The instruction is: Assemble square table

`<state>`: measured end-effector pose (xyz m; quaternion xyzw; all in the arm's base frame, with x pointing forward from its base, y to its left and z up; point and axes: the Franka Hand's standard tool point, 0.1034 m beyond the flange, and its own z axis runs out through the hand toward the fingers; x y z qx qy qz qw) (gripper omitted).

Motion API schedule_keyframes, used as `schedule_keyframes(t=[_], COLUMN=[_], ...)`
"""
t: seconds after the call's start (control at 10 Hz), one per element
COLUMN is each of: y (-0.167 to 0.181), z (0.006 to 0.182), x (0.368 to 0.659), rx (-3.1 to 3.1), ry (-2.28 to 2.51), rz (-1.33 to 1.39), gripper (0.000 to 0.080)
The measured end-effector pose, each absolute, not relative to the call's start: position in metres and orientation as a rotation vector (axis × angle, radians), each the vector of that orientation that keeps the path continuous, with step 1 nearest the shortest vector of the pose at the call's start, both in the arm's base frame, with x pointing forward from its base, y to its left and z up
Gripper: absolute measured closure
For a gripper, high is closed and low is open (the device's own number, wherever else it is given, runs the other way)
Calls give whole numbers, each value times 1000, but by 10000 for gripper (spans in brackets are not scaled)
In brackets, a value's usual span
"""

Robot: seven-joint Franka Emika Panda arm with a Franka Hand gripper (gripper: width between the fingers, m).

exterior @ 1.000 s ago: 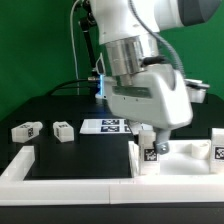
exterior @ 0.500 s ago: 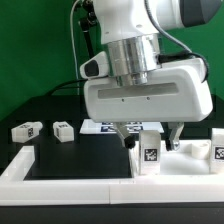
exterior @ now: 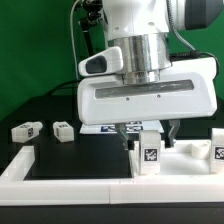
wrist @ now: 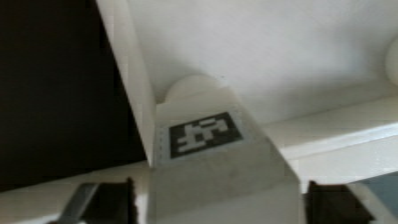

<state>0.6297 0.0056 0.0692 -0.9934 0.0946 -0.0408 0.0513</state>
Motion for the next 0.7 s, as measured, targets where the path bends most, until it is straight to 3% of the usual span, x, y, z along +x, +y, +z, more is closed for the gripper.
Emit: schedule_keyframes(t=[0.1,0.7], y=[6,-2], z=[69,68], x=[630,626], rx=[-3020,-2915], ry=[303,923], rz=[-123,-82], gripper=[482,497])
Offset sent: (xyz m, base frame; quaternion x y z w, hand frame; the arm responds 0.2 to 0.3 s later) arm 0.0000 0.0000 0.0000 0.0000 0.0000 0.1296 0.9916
